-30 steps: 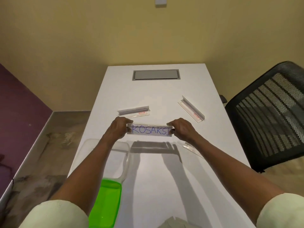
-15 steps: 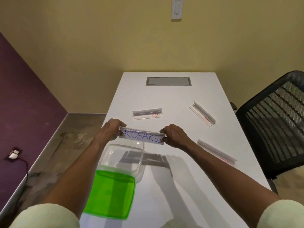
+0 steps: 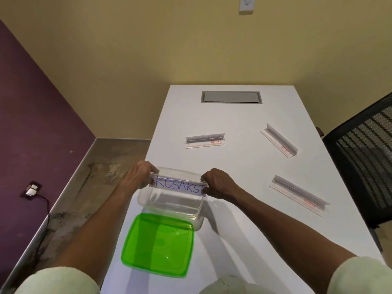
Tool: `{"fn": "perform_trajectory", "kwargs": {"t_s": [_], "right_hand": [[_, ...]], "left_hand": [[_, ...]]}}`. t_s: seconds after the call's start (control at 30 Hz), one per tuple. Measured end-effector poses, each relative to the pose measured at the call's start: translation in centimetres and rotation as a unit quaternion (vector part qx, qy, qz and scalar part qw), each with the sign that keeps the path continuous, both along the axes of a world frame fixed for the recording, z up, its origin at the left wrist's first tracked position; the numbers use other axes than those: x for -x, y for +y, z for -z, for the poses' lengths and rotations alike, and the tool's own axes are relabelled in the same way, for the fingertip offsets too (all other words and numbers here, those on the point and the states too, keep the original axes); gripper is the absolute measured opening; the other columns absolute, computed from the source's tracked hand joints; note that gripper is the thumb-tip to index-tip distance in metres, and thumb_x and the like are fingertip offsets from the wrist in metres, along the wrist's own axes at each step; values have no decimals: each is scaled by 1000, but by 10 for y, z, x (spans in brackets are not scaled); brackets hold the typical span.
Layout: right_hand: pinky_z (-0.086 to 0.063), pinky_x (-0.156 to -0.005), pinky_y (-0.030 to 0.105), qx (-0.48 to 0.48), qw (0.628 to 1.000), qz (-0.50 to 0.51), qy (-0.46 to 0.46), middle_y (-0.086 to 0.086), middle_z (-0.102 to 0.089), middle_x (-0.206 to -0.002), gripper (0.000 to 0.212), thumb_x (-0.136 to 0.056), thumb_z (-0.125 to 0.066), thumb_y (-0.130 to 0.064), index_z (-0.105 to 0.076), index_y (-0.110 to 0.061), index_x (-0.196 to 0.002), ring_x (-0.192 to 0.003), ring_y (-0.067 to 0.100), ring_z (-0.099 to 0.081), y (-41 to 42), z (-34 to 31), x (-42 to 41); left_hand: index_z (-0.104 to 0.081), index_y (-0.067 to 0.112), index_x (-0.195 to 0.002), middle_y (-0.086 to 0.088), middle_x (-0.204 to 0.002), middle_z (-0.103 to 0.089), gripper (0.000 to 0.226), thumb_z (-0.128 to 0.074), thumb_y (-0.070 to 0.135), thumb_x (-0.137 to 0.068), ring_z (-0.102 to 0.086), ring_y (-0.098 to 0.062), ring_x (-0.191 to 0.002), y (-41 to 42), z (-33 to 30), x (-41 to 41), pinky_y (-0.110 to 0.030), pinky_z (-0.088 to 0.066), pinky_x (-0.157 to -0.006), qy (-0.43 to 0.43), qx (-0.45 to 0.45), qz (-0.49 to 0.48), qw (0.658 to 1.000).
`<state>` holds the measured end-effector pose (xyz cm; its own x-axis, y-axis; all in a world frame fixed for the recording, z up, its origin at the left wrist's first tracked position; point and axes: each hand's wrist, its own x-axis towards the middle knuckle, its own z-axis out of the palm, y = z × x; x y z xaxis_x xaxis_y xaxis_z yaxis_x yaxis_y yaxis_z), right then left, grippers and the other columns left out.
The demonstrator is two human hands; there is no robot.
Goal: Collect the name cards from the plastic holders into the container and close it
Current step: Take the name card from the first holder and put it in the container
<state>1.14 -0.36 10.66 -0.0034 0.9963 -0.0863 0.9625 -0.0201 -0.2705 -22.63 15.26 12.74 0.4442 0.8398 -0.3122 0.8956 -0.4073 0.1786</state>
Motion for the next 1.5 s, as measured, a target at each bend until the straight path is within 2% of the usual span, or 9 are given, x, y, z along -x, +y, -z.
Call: {"fn": "perform_trajectory", "kwargs": {"t_s": [0.13, 0.23, 0.33, 0.67, 0.87, 1.13, 1.27, 1.4, 1.5], "right_hand": [[-53, -69, 37, 25, 999, -16, -22, 17, -69, -90, 31, -75, -67, -26, -67, -5, -97, -88, 36, -62, 13, 13, 14], [-43, -57, 32, 29, 998, -36, -39, 17, -66, -80, 26, -72, -68, -25, -64, -4, -87, -79, 37, -61, 16, 16, 19], [-32, -55, 30, 44, 996, -56, -57, 19, -63, -75, 22, -71, -69, -24, -61, -4, -78, -73, 37, -61, 25, 22, 25], [-40, -62, 34, 95, 987, -106, -80, 21, -62, -89, 19, -74, -65, -15, -58, -2, -86, -83, 37, -60, 41, 41, 30], [-38, -61, 31, 121, 982, -117, -85, 19, -64, -93, 18, -74, -67, -12, -60, -2, -88, -84, 36, -63, 45, 49, 38], [-41, -65, 33, 141, 973, -150, -103, 18, -64, -98, 20, -79, -63, -8, -61, -1, -97, -88, 36, -64, 44, 58, 46], [-44, -67, 35, 147, 973, -149, -99, 19, -64, -98, 18, -81, -60, -6, -60, 0, -97, -89, 36, -63, 42, 60, 50], [-45, -67, 37, 153, 968, -164, -112, 20, -64, -98, 15, -81, -58, -4, -60, 1, -96, -88, 37, -63, 41, 60, 55], [-40, -65, 36, 147, 967, -173, -113, 21, -63, -96, 10, -83, -53, 0, -58, 1, -92, -86, 36, -62, 40, 62, 58]], "left_hand": [[-70, 25, -117, -2, -125, -67, 47, -83, 24, -72, -64, -22, -111, 13, 16, 13, -28, -50, -87, 29, 1, 39, 999], [-70, 25, -115, 0, -123, -68, 44, -81, 25, -73, -64, -21, -110, 14, 23, 15, -28, -51, -87, 55, -8, 66, 996], [-70, 28, -115, -1, -121, -69, 43, -79, 28, -73, -64, -21, -110, 22, 34, 14, -28, -51, -87, 93, -22, 103, 990], [-69, 20, -115, -5, -118, -67, 31, -62, 17, -85, -64, -25, -110, 24, 56, 3, -36, -52, -93, 201, -57, 213, 954], [-71, 19, -106, -5, -108, -69, 26, -59, 11, -83, -67, -26, -102, 21, 64, -3, -34, -52, -81, 263, -75, 261, 926], [-71, 14, -87, -7, -89, -71, 22, -57, -1, -79, -68, -28, -83, 18, 81, -5, -31, -47, -67, 271, -104, 318, 902], [-71, 13, -86, -9, -90, -72, 20, -59, -1, -77, -69, -29, -85, 16, 86, -6, -31, -47, -70, 261, -108, 325, 903], [-70, 15, -88, -5, -91, -72, 23, -56, -1, -79, -68, -25, -86, 11, 92, -3, -29, -39, -70, 268, -112, 337, 896], [-68, 16, -87, -5, -90, -71, 28, -51, -4, -79, -66, -25, -85, 10, 95, -1, -31, -41, -74, 257, -115, 352, 893]]}}
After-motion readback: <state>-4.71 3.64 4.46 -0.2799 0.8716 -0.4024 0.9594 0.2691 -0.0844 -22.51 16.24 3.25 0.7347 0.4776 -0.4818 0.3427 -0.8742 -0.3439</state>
